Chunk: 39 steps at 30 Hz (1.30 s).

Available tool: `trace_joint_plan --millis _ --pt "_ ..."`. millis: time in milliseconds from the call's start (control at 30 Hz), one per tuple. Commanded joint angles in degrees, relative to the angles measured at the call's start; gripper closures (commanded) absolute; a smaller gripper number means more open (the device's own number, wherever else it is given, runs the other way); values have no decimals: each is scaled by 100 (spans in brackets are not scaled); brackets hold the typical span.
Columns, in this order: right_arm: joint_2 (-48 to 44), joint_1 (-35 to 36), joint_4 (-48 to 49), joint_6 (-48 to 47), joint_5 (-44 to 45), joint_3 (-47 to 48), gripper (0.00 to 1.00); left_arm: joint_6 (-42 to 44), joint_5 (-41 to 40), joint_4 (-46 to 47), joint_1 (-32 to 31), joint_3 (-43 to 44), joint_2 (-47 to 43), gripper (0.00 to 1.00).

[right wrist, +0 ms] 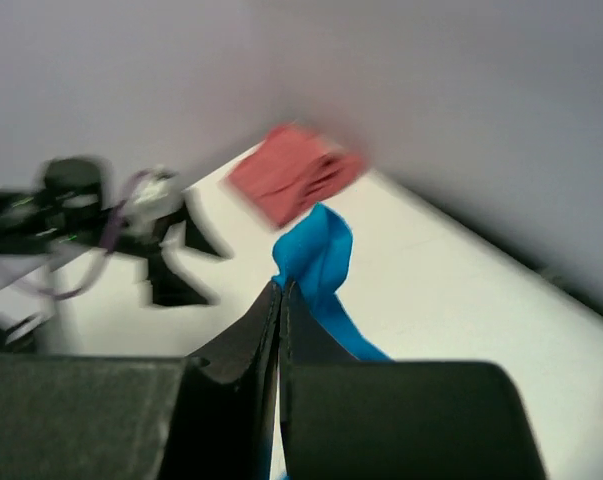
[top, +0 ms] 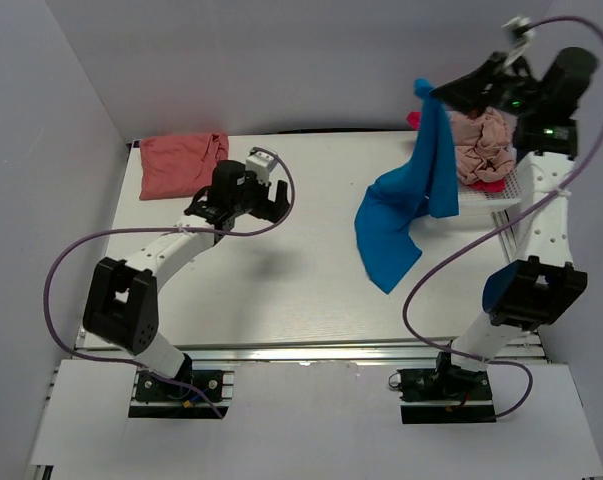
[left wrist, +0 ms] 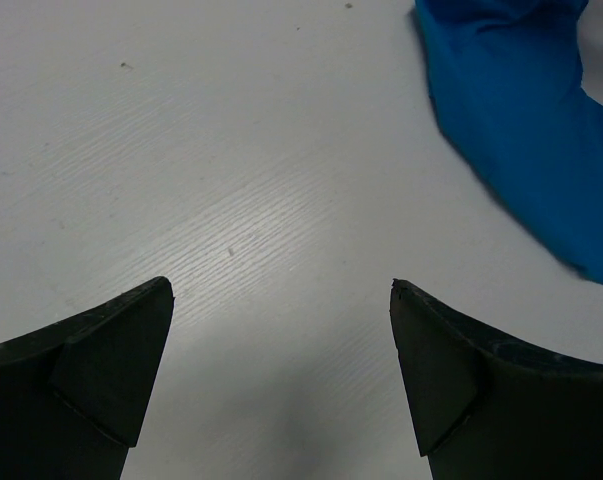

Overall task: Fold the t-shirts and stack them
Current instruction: Flatten out the tshirt

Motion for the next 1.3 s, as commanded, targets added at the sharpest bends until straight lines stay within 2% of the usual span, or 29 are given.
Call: trace_joint_plan --millis 0,33,67,100,133,167,233,267,367,533,633,667,700,733,767,800,833,867,900,967,1000,1033,1067,1133,1167,1200,1233,1267 --pt "-314 1136 -976 -682 -662 -266 100 241 -188 -253 -215 464 396 2" --pt "-358 1417 -1338 -991 -610 -275 100 251 -346 -288 -276 543 510 2" --pt "-376 2142 -1707 -1307 -531 -241 100 199 -382 -297 -285 657 607 2" --pt "-376 2515 -2424 -1632 -208 -136 100 155 -417 -280 -294 693 738 2" --pt "-350 2849 -2754 -2157 12 22 100 146 -557 -245 -294 719 783 2" --pt "-219 3479 -3018 -2432 171 424 100 146 -637 -227 -294 745 810 2" --pt "149 4002 -3458 -2549 559 970 100 -11 -804 -174 -286 711 810 2" --pt "151 4361 -3260 -2428 577 1077 100 -4 -944 -70 -294 667 767 2" --pt "362 4863 -2915 -2391 823 1410 100 23 -1103 97 -285 404 565 2" --pt "599 5059 -2705 -2198 805 2623 100 75 -1358 213 -277 70 248 2" --pt "521 4777 -2897 -2479 1034 3125 100 269 -1525 265 -259 -28 204 2" --pt "494 4351 -2732 -2401 834 3161 100 277 -1534 274 -259 -19 247 2" --pt "477 4025 -2522 -1930 667 3152 100 278 -1525 265 -259 -2 282 2" --pt "459 3691 -2215 -1604 465 3022 100 278 -1517 248 -259 60 335 2" --pt "459 2930 -1847 -1226 158 2890 100 278 -1508 222 -259 104 449 2" --pt "441 2523 -842 -378 25 2671 100 278 -1525 195 -259 156 528 2" --pt "406 2179 -293 -13 -107 2103 100 260 -1517 169 -268 226 598 2" --pt "415 1549 104 217 -108 1871 100 216 -1499 82 -259 366 721 2" --pt "441 1282 465 289 -82 1695 100 190 -1490 55 -259 420 766 2" --pt "573 816 198 -341 153 1431 100 155 -1481 37 -259 464 801 2" --pt "608 744 57 -683 251 1334 100 154 -1490 37 -259 447 758 2" --pt "600 717 -510 -1565 417 1229 100 154 -1490 54 -259 430 722 2" --pt "556 708 -672 -1948 854 871 100 154 -1481 98 -259 386 679 2" --pt "346 717 -604 -2589 1086 334 100 181 -1464 142 -259 271 556 2" --pt "301 699 -604 -2733 1200 -52 71 190 -1464 160 -259 236 512 2" --pt "248 699 -612 -2830 1227 -204 53 190 -1464 169 -259 166 476 2" --pt "143 699 -604 -2883 1236 -344 40 207 -1464 186 -259 148 415 2" --pt "73 699 -577 -2970 1228 -485 20 259 -1455 169 -259 139 388 2"
